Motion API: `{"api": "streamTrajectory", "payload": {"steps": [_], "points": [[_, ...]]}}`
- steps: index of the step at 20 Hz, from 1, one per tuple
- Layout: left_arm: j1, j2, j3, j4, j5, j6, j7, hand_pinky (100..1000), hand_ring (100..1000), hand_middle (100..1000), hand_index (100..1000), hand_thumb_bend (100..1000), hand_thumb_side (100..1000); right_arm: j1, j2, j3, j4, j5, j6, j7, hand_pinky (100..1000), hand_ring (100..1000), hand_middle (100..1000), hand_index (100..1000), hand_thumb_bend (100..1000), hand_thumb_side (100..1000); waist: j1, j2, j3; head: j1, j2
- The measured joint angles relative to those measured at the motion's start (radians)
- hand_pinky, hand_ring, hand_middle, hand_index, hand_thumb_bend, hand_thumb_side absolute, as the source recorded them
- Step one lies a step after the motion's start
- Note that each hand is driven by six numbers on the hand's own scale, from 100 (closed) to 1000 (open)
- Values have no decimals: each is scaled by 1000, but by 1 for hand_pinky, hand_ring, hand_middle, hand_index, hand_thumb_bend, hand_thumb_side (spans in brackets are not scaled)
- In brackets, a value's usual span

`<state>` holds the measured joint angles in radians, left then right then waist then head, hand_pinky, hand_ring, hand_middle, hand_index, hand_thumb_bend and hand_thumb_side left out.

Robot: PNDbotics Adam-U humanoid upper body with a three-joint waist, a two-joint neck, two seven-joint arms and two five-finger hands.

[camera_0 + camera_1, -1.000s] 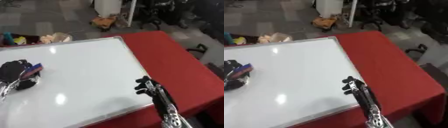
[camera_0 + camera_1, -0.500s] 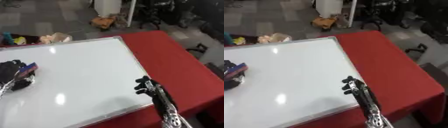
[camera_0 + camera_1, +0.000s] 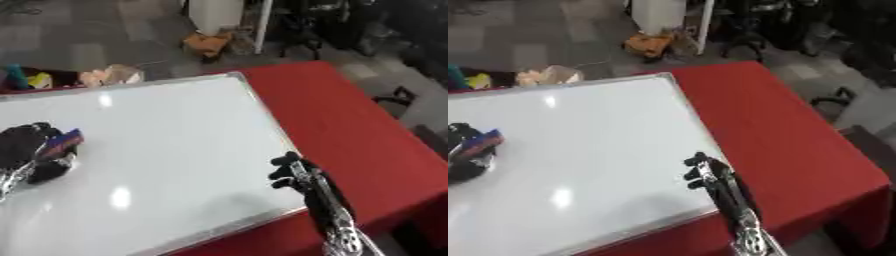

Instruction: Wipe the whiteboard clean with a brush.

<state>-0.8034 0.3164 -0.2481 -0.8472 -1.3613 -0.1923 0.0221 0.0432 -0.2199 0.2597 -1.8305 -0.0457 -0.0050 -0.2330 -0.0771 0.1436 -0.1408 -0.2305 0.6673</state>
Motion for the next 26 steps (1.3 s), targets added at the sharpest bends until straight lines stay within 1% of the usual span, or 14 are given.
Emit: {"api": "streamTrajectory", "payload": {"steps": [5,8,9,10,12,13,14,17,18,23,26], "points": [[28,-17,-92,-108,69,-77,-72,582,622,617,775,100,843,-4,0,0,0,0,0,1,606,639,482,688,100,872,0,1,-1,0,0],[42,-17,-118,-156,116,-123,-118,583,622,618,780,103,860,-5,0,0,0,0,0,2,606,639,482,688,100,872,1,1,-1,0,0],[48,-17,-122,-169,133,-134,-130,585,624,620,783,128,868,-5,0,0,0,0,0,2,606,639,482,688,100,872,2,1,-1,0,0],[54,-17,-126,-183,150,-141,-144,586,624,621,784,133,871,-5,0,0,0,0,0,2,606,639,482,688,100,872,2,1,-1,0,0],[69,-13,-134,-214,186,-148,-171,587,624,621,788,164,878,-7,0,0,0,0,0,2,606,639,482,688,100,872,6,1,-1,0,-1],[76,-9,-138,-231,203,-148,-182,589,625,623,790,194,885,-8,0,0,0,0,0,2,606,639,482,688,100,872,7,1,-1,0,-1],[84,-5,-143,-249,219,-148,-195,593,628,627,795,275,902,-8,-1,0,0,-1,0,2,606,639,482,688,100,872,8,1,-1,0,-1],[107,7,-157,-306,268,-145,-234,593,628,627,795,275,902,-8,-2,0,1,-1,0,2,606,639,482,688,100,872,8,0,0,0,-2],[112,11,-162,-322,283,-143,-249,601,626,635,815,436,964,-8,-3,0,1,-1,0,2,606,639,482,688,100,872,9,0,1,0,-2],[164,20,-180,-419,358,-154,-303,591,611,622,832,450,1000,-7,-5,0,2,-1,-1,2,606,639,482,688,100,871,11,-2,5,-1,-6],[195,30,-180,-485,402,-143,-343,587,603,616,840,437,1000,-7,-5,0,3,-1,-1,1,606,639,482,688,100,871,11,-3,6,-1,-9]]}}
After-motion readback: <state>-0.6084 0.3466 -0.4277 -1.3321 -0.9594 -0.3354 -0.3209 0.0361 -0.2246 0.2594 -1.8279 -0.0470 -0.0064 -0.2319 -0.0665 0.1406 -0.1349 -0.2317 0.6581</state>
